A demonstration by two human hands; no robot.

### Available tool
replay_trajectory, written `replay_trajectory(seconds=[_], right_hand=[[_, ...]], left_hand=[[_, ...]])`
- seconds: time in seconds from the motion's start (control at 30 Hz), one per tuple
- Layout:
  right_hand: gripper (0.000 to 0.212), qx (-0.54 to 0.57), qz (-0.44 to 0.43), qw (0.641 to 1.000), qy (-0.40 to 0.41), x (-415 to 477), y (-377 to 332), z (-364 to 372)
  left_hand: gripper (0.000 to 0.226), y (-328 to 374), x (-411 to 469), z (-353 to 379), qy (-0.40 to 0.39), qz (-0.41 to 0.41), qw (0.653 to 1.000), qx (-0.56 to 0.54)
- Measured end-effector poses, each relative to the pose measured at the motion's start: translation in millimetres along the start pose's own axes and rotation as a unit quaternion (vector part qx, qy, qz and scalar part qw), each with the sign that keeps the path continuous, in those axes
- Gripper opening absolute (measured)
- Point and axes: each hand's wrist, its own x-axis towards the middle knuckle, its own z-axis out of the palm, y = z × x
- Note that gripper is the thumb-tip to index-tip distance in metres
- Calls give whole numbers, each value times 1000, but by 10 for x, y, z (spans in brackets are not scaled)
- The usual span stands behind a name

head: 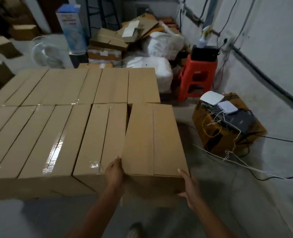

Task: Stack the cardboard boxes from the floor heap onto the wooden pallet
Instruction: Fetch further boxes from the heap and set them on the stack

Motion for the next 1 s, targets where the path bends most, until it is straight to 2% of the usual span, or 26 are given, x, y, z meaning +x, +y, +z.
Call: replay_trajectory(seconds=[0.1,0.23,0.3,0.37,0.47,0.6,0.7,0.77,1.0], right_hand=[[32,8,-14,1000,-13,353,251,114],[20,44,-7,999,-10,842,665,168],[27,34,12,999,-5,1064,860,164],[43,5,30,1000,-5,1246,1061,167],[52,-45,37,998,-3,1385,1188,207],[60,-45,30,998,-5,1614,1123,337],[61,-59,22,998,-11,1768,1015,429],[57,-75,5,997,-15,1828,902,489],[52,-98,-23,995,-26,2080,691,592]], left_hand=[[42,-315,470,13,69,-85,990,-84],[45,-708,603,51,39,-165,974,-150],[47,-953,683,-12,46,-189,969,-151],[52,-1187,773,-143,68,-203,959,-186],[61,-1415,895,-287,44,-230,942,-239],[63,-1397,1065,-277,39,-219,931,-290],[89,-1319,1244,-255,38,-220,912,-343],[94,-1262,1351,-213,43,-216,901,-375],[77,-1069,1557,-3,34,-199,902,-381]])
